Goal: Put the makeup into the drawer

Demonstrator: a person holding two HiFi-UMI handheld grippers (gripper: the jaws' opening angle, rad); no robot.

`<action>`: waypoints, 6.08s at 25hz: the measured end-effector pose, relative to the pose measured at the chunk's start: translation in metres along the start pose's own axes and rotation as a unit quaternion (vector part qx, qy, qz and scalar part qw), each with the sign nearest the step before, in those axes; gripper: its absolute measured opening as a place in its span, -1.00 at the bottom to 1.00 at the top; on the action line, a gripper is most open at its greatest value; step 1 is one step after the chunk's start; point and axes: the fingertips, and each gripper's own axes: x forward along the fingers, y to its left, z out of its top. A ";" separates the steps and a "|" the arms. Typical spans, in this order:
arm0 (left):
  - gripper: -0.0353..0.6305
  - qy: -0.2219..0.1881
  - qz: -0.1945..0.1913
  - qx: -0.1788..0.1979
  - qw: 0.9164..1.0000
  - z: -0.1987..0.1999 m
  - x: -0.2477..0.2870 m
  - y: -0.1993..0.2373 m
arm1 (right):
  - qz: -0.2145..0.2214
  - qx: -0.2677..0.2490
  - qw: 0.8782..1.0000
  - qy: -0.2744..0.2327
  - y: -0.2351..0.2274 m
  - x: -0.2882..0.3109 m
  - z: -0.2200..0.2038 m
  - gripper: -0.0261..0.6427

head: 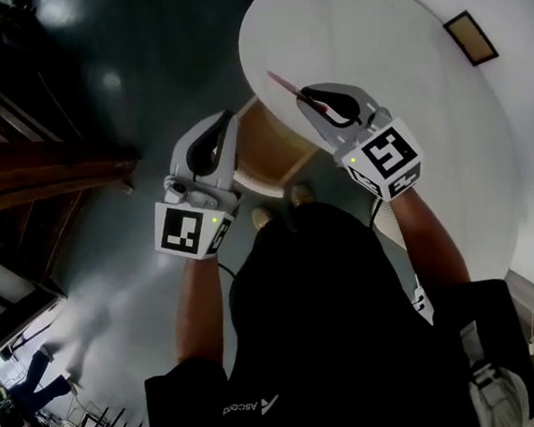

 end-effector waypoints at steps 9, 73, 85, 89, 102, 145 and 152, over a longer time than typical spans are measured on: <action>-0.86 -0.009 0.033 0.006 0.999 0.004 -0.056 0.003 | 0.004 0.018 0.999 -0.030 0.053 -0.006 0.008 -0.77; -0.86 0.025 0.093 -0.029 0.995 -0.073 -0.117 0.085 | 0.150 -0.164 0.889 0.400 0.099 0.213 -0.337 -0.77; -0.86 0.040 0.105 -0.032 0.993 -0.087 -0.115 0.093 | 0.153 -0.164 0.886 0.406 0.095 0.224 -0.344 -0.67; -0.86 0.054 0.100 -0.034 0.993 -0.092 -0.114 0.091 | 0.143 -0.168 0.891 0.397 0.096 0.220 -0.332 -0.66; -0.86 0.021 0.083 -0.032 0.996 -0.061 -0.104 0.078 | 0.098 -0.152 0.929 0.323 0.120 0.178 -0.234 -0.73; -0.86 -0.011 0.000 0.034 0.999 0.063 -0.054 -0.066 | 0.086 0.032 0.965 -0.247 0.105 -0.083 0.098 -0.91; -0.86 -0.015 -0.003 0.041 0.999 0.066 -0.052 -0.073 | 0.077 0.026 0.967 -0.242 0.103 -0.085 0.095 -0.91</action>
